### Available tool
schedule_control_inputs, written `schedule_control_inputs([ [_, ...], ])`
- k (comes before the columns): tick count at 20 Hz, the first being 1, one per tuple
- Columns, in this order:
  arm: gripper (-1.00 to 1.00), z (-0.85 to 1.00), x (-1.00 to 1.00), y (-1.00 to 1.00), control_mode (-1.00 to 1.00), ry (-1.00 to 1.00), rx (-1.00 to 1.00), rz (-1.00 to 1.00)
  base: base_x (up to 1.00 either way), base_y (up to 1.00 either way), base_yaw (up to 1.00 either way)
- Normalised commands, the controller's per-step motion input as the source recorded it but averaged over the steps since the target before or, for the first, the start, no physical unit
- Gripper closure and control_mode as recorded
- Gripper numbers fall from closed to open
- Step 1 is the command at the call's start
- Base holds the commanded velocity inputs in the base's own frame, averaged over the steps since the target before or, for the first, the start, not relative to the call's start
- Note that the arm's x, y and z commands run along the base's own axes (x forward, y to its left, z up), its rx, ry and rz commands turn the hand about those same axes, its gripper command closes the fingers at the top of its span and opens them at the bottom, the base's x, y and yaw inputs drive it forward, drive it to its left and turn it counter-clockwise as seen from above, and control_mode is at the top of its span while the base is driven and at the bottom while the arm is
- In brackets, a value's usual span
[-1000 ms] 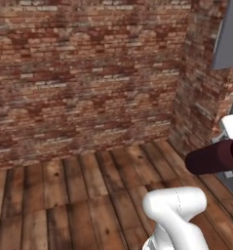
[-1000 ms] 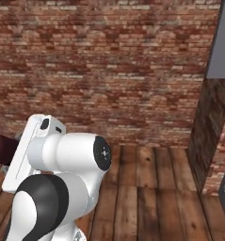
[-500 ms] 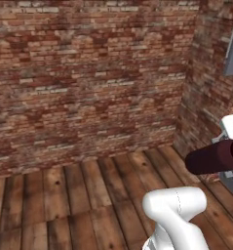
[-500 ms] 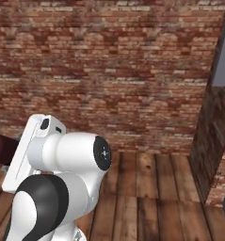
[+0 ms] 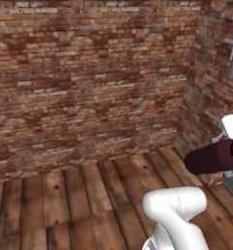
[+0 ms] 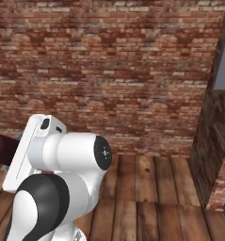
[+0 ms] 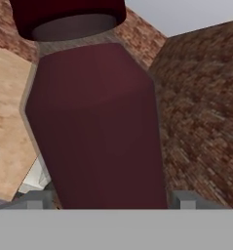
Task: Pick the juice from the counter and place it in the open cabinet.
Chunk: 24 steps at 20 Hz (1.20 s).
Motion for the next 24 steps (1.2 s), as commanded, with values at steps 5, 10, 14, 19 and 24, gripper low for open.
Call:
schedule_control_inputs([
  [5, 1.0, 0.0, 0.0, 0.0, 1.0, 0.0, 0.0, 0.0, 0.11, -0.07, -0.19],
  [10, 1.0, 0.0, 0.0, 0.0, 1.0, 0.0, 0.0, 0.0, 0.32, -0.01, -0.28],
  [14, 1.0, 0.0, 0.0, 0.0, 1.0, 0.0, 0.0, 0.0, 0.48, 0.0, -0.34],
  [19, 1.0, 0.0, 0.0, 0.0, 1.0, 0.0, 0.0, 0.0, 0.59, 0.18, -0.33],
  [24, 1.0, 0.0, 0.0, 0.0, 1.0, 0.0, 0.0, 0.0, 0.93, 0.44, -0.26],
])
